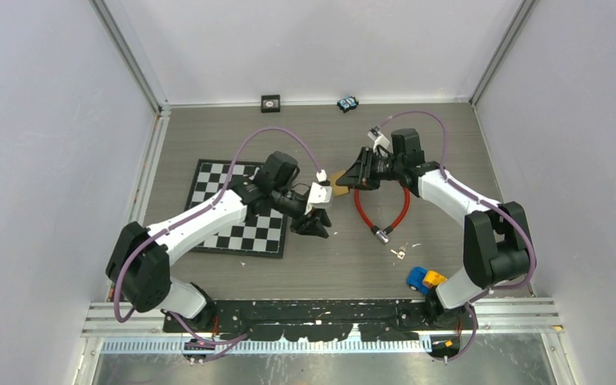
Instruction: Unlock with the key
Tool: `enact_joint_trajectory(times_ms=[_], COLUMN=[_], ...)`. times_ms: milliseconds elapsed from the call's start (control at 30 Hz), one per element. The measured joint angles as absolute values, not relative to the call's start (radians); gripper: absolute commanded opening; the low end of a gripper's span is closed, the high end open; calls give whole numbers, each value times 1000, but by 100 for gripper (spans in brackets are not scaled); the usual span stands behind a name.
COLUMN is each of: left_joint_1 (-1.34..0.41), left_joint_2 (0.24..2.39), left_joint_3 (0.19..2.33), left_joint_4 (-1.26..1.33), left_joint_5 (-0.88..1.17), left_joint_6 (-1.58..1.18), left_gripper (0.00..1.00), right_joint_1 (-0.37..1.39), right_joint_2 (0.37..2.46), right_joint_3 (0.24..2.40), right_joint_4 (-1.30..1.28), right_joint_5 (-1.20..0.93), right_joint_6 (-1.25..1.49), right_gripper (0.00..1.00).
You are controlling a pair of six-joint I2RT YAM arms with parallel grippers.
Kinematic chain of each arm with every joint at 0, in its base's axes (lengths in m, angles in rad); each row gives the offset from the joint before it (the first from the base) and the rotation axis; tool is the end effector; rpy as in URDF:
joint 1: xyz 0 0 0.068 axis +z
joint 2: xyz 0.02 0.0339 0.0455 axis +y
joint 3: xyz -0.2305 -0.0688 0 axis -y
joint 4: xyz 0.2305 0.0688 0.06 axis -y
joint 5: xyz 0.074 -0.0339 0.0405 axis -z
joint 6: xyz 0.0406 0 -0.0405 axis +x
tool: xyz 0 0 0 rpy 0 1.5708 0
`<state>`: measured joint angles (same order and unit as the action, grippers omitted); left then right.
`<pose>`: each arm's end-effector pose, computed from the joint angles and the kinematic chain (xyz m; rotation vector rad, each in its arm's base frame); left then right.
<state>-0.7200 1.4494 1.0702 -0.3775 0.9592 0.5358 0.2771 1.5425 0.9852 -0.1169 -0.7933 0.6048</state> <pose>0.2030 -0.2223 0.2459 1.6540 1.4574 -1.1993 0.3007 0.1156 0.2089 -0.0822 2.3525 1.3477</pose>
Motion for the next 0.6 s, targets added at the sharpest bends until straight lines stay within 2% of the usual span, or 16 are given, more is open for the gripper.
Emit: enact_joint_trajectory(times_ms=[133,367,600], left_joint_1=[-717,-664,-625], left_joint_2=[1443,1332,1355], left_joint_3=[1071,1070,1071], left_joint_4=[-424,-421,-354], left_joint_5=[895,820,778], left_joint_6=[594,605,601], left_gripper=[59,76,80], right_joint_1=[274,273,273], right_joint_2=[1563,1563,1535], right_joint_3=[993,991,970], right_joint_4=[-75,-95,-111], right_joint_5=[-793,-804,-837], right_joint_6=[633,554,517], right_gripper=[1,1,1])
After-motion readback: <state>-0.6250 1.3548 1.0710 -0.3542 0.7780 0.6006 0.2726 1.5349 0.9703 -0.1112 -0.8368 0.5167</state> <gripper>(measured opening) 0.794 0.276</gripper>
